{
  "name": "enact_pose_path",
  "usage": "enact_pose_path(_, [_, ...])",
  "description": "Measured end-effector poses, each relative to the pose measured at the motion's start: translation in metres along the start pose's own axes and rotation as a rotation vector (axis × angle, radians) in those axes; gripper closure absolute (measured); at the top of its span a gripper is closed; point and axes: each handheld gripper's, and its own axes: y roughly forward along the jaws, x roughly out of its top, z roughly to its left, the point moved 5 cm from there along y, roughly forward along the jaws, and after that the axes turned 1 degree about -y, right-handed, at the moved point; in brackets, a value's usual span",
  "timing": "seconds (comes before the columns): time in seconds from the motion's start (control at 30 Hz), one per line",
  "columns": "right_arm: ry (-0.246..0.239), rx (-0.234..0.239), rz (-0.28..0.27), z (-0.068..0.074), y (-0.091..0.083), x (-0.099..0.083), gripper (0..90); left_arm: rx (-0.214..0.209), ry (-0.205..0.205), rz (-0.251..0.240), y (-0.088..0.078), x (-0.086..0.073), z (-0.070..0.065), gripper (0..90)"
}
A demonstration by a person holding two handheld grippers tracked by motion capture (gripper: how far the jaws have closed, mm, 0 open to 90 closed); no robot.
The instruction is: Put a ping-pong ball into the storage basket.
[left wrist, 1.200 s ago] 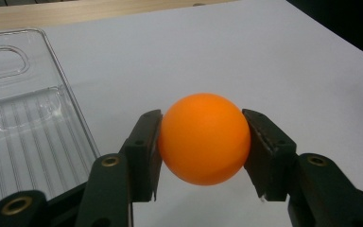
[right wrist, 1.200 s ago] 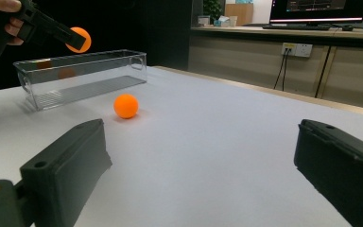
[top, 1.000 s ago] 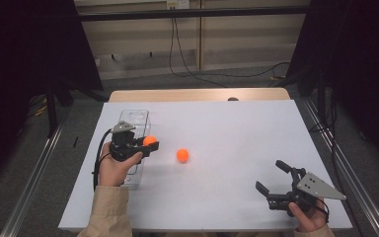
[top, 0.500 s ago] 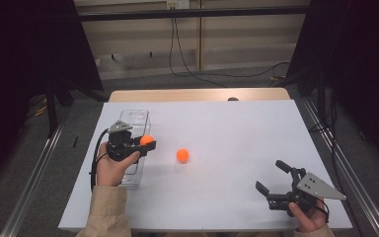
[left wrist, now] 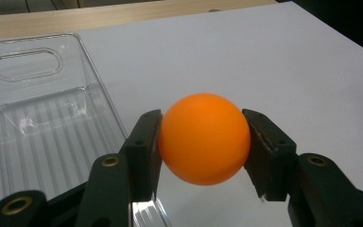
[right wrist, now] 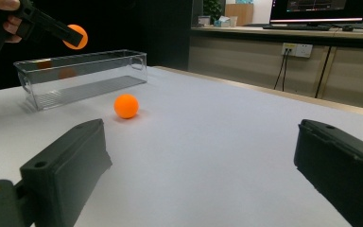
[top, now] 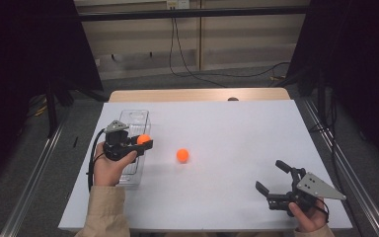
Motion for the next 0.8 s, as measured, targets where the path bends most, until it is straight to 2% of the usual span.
enact_pose_path(0.8, [0.002,0.0,-0.001,0.0001,0.0001,0.0001,2.7,0.021,-0.004,-0.006,-0.0062,-0.0006,0.0086,50.8])
